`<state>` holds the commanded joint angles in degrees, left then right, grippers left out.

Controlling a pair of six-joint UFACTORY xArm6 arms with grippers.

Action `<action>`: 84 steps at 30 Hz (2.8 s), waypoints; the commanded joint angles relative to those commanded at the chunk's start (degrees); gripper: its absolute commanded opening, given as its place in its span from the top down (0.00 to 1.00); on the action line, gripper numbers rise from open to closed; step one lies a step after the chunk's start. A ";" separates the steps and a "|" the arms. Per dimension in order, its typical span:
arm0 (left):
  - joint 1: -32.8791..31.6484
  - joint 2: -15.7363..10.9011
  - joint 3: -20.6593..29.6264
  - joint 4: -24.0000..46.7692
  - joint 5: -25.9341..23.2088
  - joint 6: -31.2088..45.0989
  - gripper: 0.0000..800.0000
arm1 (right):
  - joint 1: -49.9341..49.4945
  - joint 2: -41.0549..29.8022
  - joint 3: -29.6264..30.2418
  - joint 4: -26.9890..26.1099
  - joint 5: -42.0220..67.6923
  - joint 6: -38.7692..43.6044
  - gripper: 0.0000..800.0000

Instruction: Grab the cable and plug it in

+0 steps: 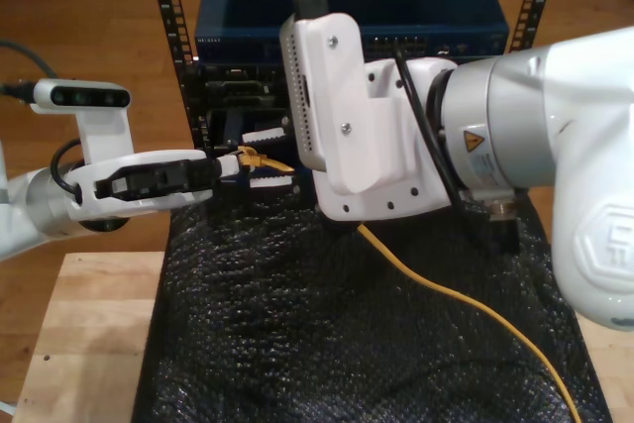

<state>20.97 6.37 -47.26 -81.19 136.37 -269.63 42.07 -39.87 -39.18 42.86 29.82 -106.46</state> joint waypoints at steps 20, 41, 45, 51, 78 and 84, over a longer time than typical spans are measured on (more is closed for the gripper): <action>-0.09 0.09 0.00 0.09 0.09 -1.05 0.96 | 0.09 0.26 0.00 0.26 -0.26 0.00 0.74; -0.18 0.09 0.00 0.18 0.35 -2.46 0.96 | 0.09 0.26 0.09 0.35 -0.35 0.00 0.78; -0.26 0.09 0.00 0.18 0.44 -2.55 0.96 | 0.09 0.26 0.09 0.44 -0.35 0.00 0.79; -0.26 0.09 -0.09 0.18 0.35 -2.55 0.96 | 0.09 0.26 0.09 0.44 -0.35 0.00 0.80; -0.26 0.09 -0.09 0.18 1.41 -3.25 0.90 | 0.00 0.18 0.18 1.49 -0.35 0.00 0.94; -0.26 0.18 -0.09 0.18 4.13 -6.24 0.61 | 0.00 0.18 0.26 1.49 -0.35 0.00 0.99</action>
<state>20.70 6.55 -47.35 -81.01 140.51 -275.87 42.07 -39.69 -38.91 44.35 29.47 -106.46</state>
